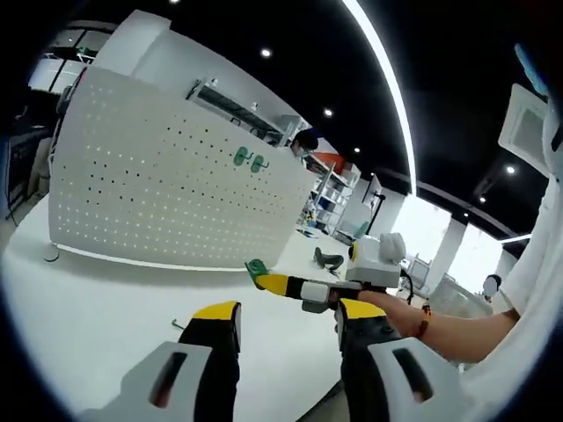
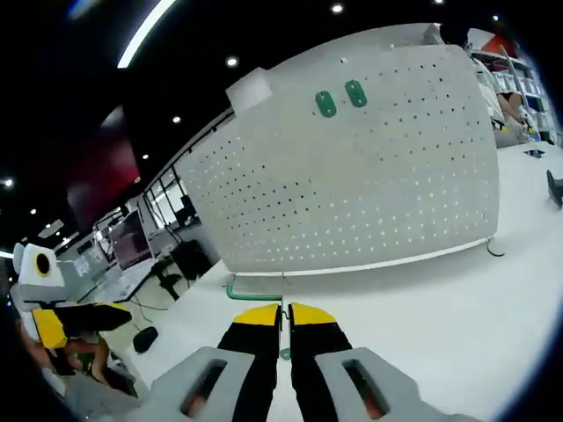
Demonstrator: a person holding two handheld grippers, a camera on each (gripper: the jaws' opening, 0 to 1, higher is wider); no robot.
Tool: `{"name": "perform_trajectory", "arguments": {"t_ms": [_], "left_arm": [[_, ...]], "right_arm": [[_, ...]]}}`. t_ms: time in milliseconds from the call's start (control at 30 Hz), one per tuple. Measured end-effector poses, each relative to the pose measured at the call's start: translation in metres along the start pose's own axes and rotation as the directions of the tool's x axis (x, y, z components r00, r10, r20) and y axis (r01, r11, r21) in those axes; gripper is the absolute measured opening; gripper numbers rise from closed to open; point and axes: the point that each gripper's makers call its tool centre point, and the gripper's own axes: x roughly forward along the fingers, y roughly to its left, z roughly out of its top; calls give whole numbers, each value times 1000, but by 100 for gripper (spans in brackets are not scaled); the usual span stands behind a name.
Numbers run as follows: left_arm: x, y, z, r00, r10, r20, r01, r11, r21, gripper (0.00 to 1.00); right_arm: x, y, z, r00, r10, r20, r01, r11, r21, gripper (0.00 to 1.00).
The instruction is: Insert the hook assembly into the mounting plate slot until the hook locks in place.
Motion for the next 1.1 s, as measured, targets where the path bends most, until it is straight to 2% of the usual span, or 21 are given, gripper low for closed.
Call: {"name": "perform_trajectory", "arguments": {"t_ms": [100,200,367,633,700,1100], "left_arm": [[4,-4,0,1000,-6,4,6,1000,-11,43],[9,-9,-2,1000,-12,-2,12,1000,-4,42],[16,-15,-1,1000,-22,-5,22,1000,-7,42],[27,-22,1,999,-34,9,35,999,-27,39],[30,-21,-1,999,-31,8,31,998,-46,39],[33,-20,10,997,-8,77,18,991,-133,32]], "right_arm": [[-7,4,6,999,13,34,-12,999,-42,2],[-13,11,7,999,25,42,-23,998,-57,2],[-21,22,11,996,58,66,-49,989,-137,2],[-32,31,15,990,96,99,-82,986,-144,2],[-36,38,17,986,125,114,-109,985,-133,2],[-46,63,22,965,221,140,-193,963,-188,2]]}}
